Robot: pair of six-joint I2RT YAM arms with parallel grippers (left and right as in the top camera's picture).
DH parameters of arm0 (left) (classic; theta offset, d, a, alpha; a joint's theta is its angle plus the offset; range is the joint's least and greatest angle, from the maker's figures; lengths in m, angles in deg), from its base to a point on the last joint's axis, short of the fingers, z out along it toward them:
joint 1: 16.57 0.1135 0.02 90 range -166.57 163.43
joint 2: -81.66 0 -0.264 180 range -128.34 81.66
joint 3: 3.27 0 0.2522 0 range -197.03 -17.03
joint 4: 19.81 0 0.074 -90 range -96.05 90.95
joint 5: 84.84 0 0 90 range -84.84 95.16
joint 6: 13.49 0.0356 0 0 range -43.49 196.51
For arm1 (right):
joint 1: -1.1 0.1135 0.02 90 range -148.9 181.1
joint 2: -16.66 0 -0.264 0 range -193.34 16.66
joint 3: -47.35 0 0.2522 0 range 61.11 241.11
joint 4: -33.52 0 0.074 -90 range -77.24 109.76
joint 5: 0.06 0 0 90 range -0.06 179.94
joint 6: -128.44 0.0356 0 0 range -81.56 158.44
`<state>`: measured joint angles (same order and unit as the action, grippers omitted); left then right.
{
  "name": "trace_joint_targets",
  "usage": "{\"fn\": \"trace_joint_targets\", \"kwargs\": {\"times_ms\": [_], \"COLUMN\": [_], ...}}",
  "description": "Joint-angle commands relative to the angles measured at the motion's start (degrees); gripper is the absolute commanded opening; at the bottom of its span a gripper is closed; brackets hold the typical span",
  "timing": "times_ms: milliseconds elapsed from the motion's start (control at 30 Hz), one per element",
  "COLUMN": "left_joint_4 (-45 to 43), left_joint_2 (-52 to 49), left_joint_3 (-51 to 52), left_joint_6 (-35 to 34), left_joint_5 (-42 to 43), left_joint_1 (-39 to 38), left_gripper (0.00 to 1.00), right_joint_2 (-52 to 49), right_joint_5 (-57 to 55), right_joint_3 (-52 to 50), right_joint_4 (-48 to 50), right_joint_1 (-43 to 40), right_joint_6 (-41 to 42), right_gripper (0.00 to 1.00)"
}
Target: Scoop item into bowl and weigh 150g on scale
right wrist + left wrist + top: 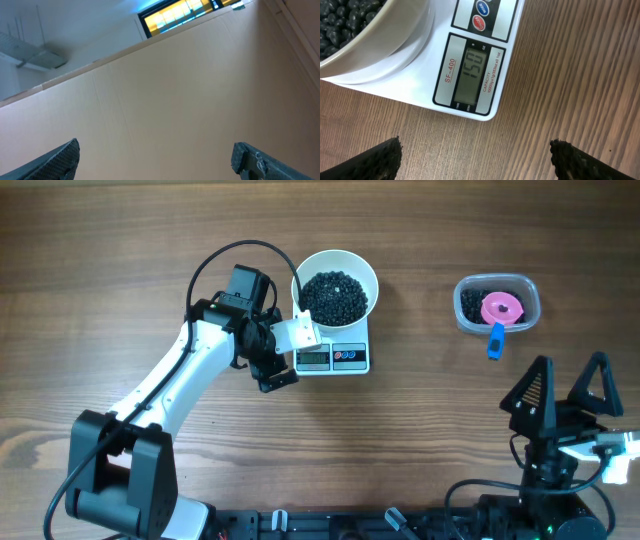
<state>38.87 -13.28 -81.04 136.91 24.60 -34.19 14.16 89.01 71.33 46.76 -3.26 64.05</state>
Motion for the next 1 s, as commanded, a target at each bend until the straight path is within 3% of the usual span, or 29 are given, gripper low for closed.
{"fn": "trace_joint_targets", "kwargs": {"times_ms": [0, 267, 333, 467, 633, 767, 867, 967], "left_joint_4": [0.04, 0.04, 0.04, 0.04, 0.04, 0.04, 0.04, 0.04], "left_joint_2": [-0.48, -0.48, -0.48, -0.48, -0.48, -0.48, -0.48, -0.48], "left_joint_3": [0.22, 0.22, 0.22, 0.22, 0.22, 0.22, 0.22, 0.22], "left_joint_6": [0.90, 0.90, 0.90, 0.90, 0.90, 0.90, 0.90, 0.90], "left_joint_5": [0.92, 0.92, 0.92, 0.92, 0.92, 0.92, 0.92, 0.92], "left_joint_1": [-0.26, -0.26, -0.26, -0.26, -0.26, -0.26, -0.26, -0.26], "left_gripper": [1.00, 1.00, 1.00, 1.00, 1.00, 1.00, 1.00, 1.00], "right_joint_2": [2.34, 2.32, 2.32, 2.32, 2.32, 2.32, 2.32, 2.32], "right_joint_5": [-1.22, -1.22, -2.95, -2.80, 12.04, 12.83, 11.65, 7.54], "right_joint_3": [-1.86, -2.10, -2.10, -2.10, -2.10, -2.23, -3.56, -5.75], "right_joint_4": [-0.48, -1.33, -1.79, -0.55, -1.20, -9.01, -10.86, -11.61], "right_joint_1": [0.28, 0.31, 0.28, 0.31, 0.31, 0.28, 0.31, 0.31], "right_joint_6": [0.98, 9.31, 7.80, -4.70, -32.70, -29.49, -29.24, -23.56], "right_gripper": [1.00, 1.00, 1.00, 1.00, 1.00, 1.00, 1.00, 0.99]}}
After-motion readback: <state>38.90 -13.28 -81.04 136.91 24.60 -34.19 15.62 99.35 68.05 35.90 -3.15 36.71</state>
